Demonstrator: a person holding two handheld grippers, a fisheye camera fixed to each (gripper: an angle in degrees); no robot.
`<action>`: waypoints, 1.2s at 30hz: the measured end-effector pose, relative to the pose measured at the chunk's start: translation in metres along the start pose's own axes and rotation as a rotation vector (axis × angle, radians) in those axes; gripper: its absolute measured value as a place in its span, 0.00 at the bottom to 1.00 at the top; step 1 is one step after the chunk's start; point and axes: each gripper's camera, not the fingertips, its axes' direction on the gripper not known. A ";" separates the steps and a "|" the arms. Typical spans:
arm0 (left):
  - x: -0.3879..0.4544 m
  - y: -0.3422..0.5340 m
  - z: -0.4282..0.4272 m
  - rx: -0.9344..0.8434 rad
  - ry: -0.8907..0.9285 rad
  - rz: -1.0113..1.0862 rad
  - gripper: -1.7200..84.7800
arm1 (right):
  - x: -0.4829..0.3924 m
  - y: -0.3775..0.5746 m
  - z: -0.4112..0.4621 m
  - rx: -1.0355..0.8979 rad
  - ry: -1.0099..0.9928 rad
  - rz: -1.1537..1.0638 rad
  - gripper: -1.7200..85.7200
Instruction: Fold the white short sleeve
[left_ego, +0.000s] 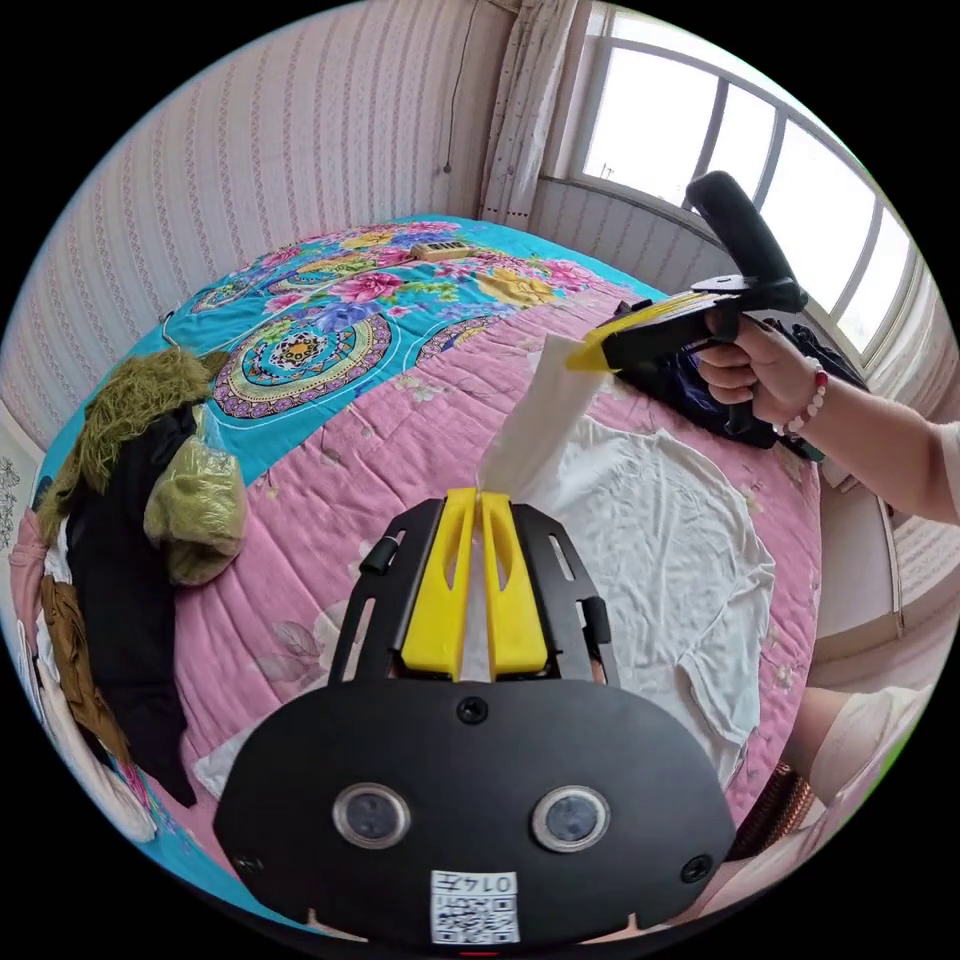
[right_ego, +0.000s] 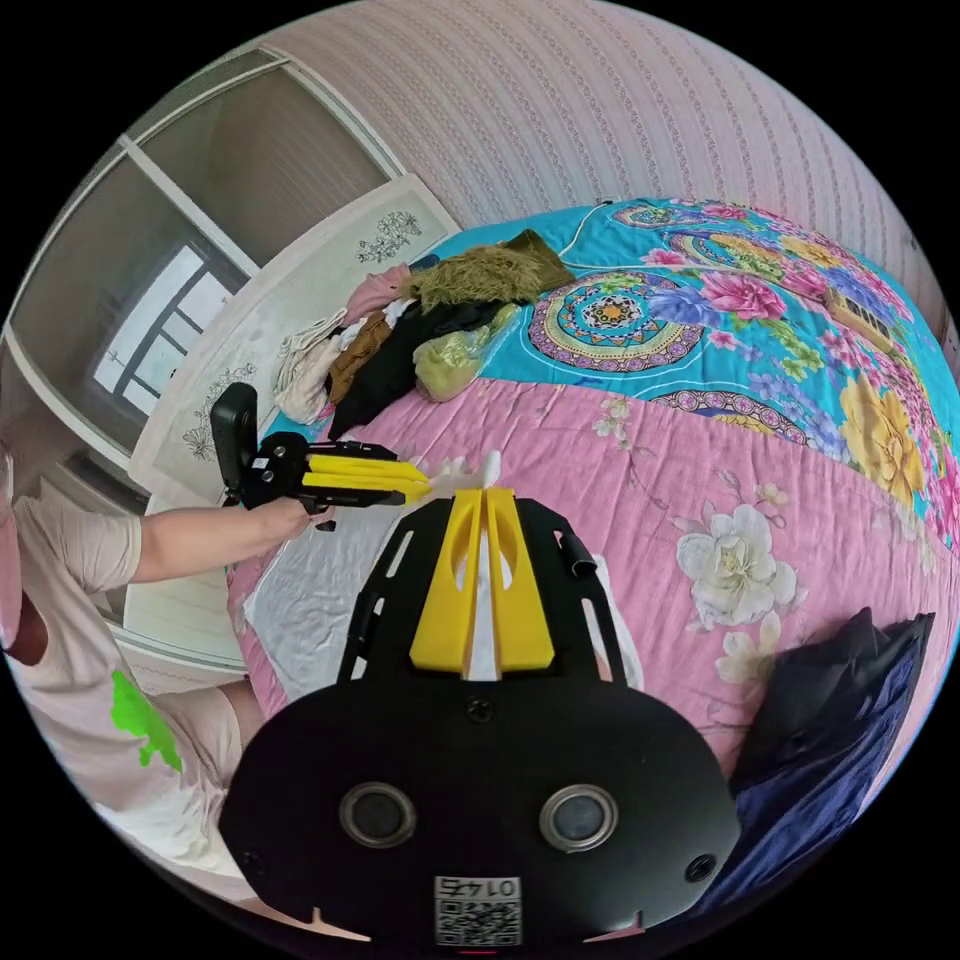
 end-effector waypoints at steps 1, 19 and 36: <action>0.005 0.009 -0.002 -0.006 -0.011 0.007 0.01 | -0.012 0.017 0.005 -0.016 0.027 -0.034 0.02; 0.015 0.055 -0.004 -0.153 0.148 -0.028 0.01 | -0.060 0.119 0.048 -0.256 0.115 -0.149 0.10; -0.038 0.028 0.037 -0.195 -0.007 -0.281 0.01 | 0.053 0.103 0.041 -0.044 0.078 0.433 0.04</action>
